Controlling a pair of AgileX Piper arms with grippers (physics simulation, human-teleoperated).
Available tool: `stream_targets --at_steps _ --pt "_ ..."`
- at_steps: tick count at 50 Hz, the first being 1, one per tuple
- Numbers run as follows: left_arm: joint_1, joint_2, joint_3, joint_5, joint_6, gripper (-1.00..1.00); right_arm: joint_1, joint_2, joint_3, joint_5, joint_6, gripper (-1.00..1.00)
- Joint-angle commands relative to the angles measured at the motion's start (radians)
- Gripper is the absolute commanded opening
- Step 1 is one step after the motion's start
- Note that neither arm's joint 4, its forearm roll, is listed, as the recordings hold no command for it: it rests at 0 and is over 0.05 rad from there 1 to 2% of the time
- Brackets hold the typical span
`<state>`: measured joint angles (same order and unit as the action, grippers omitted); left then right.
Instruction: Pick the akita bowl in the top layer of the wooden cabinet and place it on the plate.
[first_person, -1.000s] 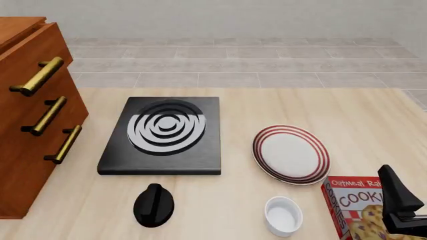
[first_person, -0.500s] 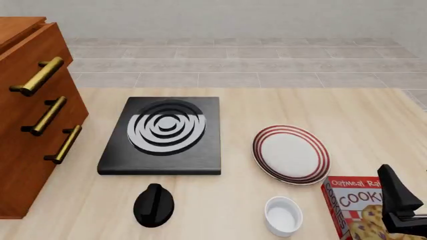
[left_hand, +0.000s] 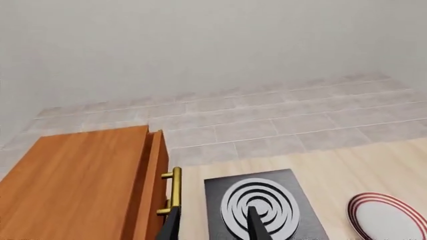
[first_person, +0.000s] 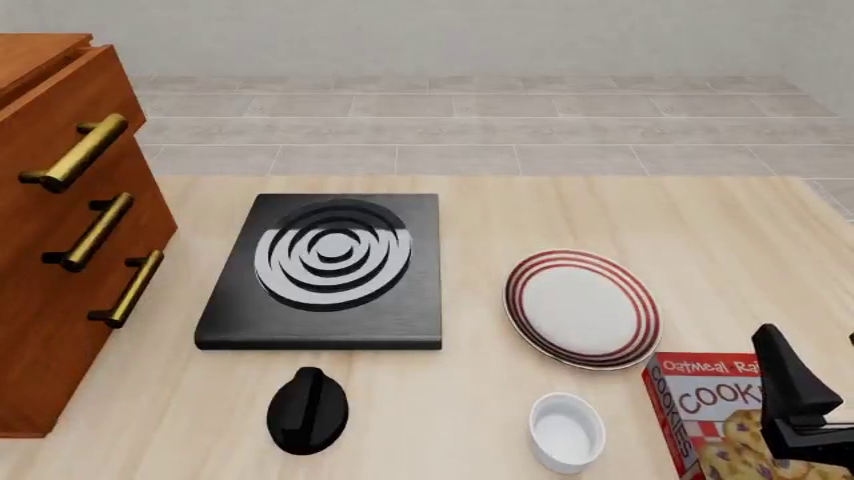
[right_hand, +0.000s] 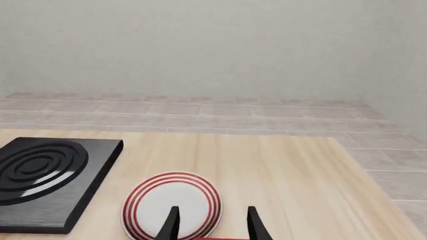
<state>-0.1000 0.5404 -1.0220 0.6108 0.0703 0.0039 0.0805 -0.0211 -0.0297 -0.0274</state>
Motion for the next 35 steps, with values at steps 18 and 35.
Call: stream_targets --at_steps 18,35 --pt "0.056 0.166 -0.170 0.131 0.047 1.00 0.002 -0.022 -0.004 0.026 0.009 1.00" --pt "0.107 0.241 -0.221 0.199 0.086 1.00 0.003 -0.020 -0.002 0.023 0.017 1.00"
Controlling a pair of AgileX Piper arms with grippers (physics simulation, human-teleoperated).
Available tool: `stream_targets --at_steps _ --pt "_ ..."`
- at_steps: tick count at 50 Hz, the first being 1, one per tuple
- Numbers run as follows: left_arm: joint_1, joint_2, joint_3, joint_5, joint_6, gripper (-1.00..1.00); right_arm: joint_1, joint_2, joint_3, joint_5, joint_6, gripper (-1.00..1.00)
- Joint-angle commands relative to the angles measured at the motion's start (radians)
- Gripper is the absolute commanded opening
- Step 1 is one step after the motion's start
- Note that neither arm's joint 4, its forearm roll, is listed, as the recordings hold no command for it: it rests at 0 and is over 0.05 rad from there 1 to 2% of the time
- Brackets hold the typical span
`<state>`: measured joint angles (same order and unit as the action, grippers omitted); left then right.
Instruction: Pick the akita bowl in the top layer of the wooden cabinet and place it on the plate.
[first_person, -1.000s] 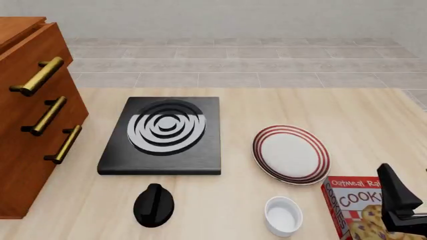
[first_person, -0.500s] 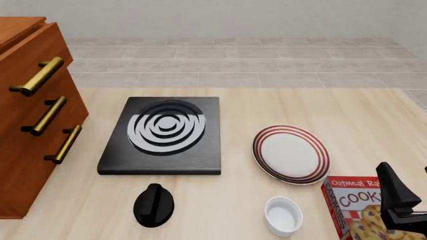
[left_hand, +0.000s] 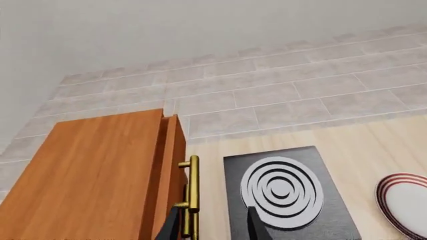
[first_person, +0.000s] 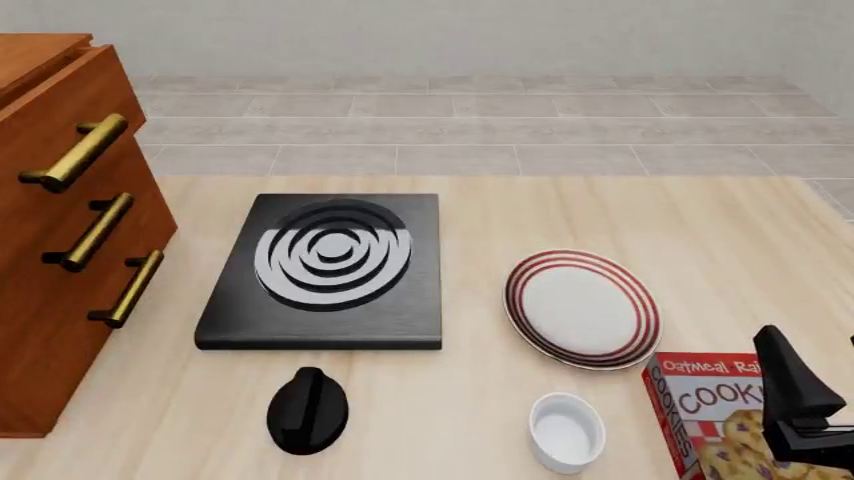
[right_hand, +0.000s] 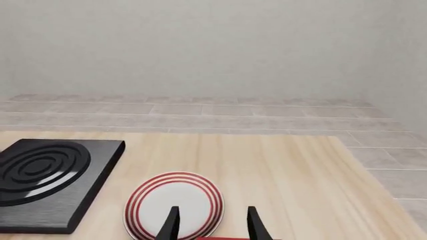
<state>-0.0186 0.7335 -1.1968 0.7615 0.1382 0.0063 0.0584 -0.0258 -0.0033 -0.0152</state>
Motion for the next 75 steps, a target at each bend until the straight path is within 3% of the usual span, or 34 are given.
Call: stream_targets --at_steps 1,17,27,55,59,68,75 --pt "0.027 0.052 -0.048 0.056 0.020 1.00 0.002 0.003 0.002 -0.005 0.004 1.00" --pt "0.115 0.103 -0.064 0.101 0.076 1.00 0.029 -0.004 0.008 0.005 -0.002 1.00" --pt "0.119 0.134 -0.075 0.140 0.053 1.00 0.032 0.035 0.012 -0.026 -0.008 1.00" --pt "0.174 0.201 -0.120 0.225 0.103 1.00 0.031 0.056 0.012 -0.046 -0.003 1.00" --pt "0.205 0.208 -0.106 0.222 0.129 1.00 0.033 0.046 0.012 -0.033 -0.006 1.00" --pt "0.219 0.232 -0.090 0.244 0.098 1.00 0.035 0.040 0.012 -0.026 -0.008 1.00" --pt "0.228 0.230 -0.065 0.235 0.121 1.00 0.036 0.052 0.011 -0.037 -0.015 1.00"
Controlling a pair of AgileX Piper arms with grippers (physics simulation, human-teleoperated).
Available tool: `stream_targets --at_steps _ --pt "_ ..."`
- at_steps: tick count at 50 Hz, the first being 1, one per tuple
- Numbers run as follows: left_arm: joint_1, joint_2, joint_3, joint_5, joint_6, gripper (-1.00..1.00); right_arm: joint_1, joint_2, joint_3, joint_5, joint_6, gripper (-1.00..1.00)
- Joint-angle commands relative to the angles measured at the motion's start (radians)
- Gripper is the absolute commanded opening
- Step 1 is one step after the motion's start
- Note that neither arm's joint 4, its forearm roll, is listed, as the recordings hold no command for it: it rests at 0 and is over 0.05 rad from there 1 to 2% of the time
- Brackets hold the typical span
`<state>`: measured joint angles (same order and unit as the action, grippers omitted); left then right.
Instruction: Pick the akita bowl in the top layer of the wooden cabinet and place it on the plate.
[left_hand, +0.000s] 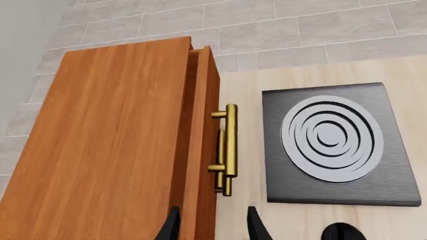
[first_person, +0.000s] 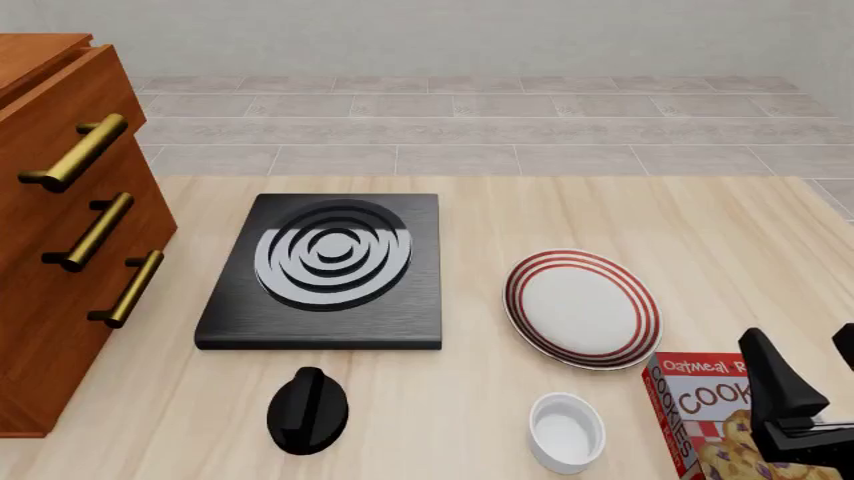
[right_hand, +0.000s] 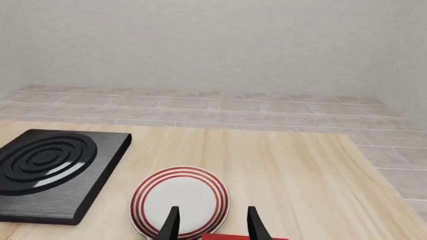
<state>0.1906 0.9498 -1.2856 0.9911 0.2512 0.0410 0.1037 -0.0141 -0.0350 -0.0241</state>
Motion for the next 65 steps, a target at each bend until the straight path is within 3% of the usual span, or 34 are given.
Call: stream_targets --at_steps 1,36,65 --pt "0.020 0.015 0.026 0.003 0.008 1.00 0.001 0.008 0.000 -0.006 -0.006 1.00" --pt "0.079 0.030 0.101 -0.043 0.042 1.00 -0.005 0.009 -0.001 -0.010 -0.002 1.00" --pt "0.105 0.044 0.233 -0.122 0.041 1.00 -0.007 -0.002 -0.001 0.002 -0.001 1.00"
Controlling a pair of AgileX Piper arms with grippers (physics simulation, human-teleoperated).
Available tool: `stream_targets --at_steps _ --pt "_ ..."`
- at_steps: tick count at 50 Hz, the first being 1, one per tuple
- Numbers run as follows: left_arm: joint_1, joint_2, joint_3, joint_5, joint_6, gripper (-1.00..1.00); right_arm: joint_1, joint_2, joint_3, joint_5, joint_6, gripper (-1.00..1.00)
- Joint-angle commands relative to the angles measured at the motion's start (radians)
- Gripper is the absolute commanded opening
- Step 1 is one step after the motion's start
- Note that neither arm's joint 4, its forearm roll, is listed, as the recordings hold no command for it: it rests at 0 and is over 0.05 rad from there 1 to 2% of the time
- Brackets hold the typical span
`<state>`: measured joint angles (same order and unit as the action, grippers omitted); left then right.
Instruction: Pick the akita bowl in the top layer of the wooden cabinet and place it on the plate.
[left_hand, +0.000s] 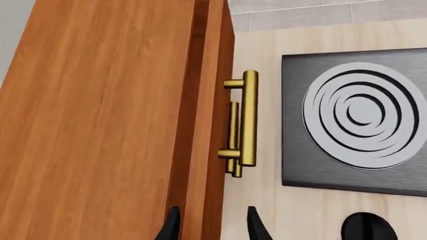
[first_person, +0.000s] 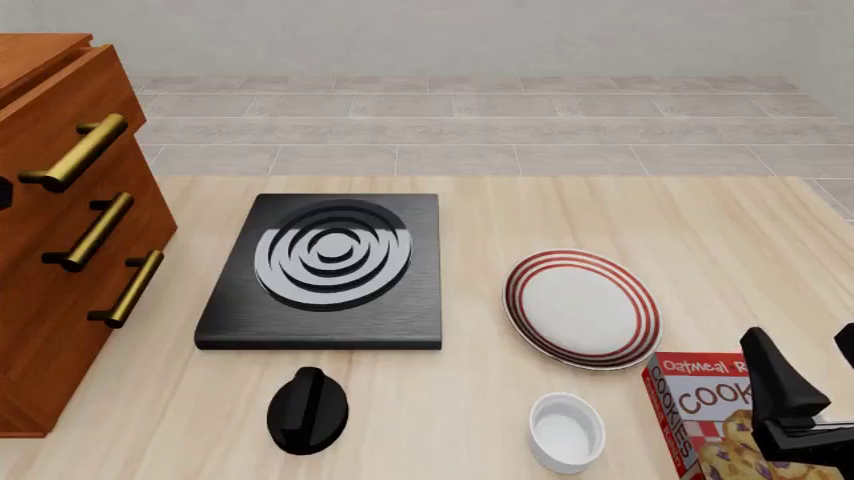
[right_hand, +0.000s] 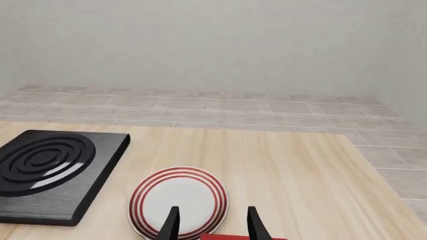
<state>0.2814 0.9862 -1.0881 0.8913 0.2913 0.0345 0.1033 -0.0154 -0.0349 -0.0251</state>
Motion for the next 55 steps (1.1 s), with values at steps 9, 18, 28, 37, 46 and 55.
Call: stream_targets --at_steps 9,18,28,37,46,55 --pt "0.026 0.017 0.059 -0.041 0.005 1.00 0.000 0.003 0.001 -0.003 0.000 1.00" --pt "0.039 0.029 0.095 -0.067 0.017 1.00 -0.001 0.001 0.001 -0.001 0.001 1.00" --pt "-0.015 0.040 0.109 -0.043 -0.021 1.00 -0.002 -0.004 0.000 0.004 0.004 1.00" --pt "-0.039 0.053 0.108 -0.022 -0.027 1.00 -0.005 -0.009 0.000 0.008 0.008 1.00" --pt "-0.060 0.052 0.112 -0.010 -0.030 1.00 -0.006 -0.005 0.000 0.002 0.011 1.00" --pt "-0.092 0.061 0.102 0.008 -0.033 1.00 -0.006 0.018 0.001 -0.024 0.011 1.00"
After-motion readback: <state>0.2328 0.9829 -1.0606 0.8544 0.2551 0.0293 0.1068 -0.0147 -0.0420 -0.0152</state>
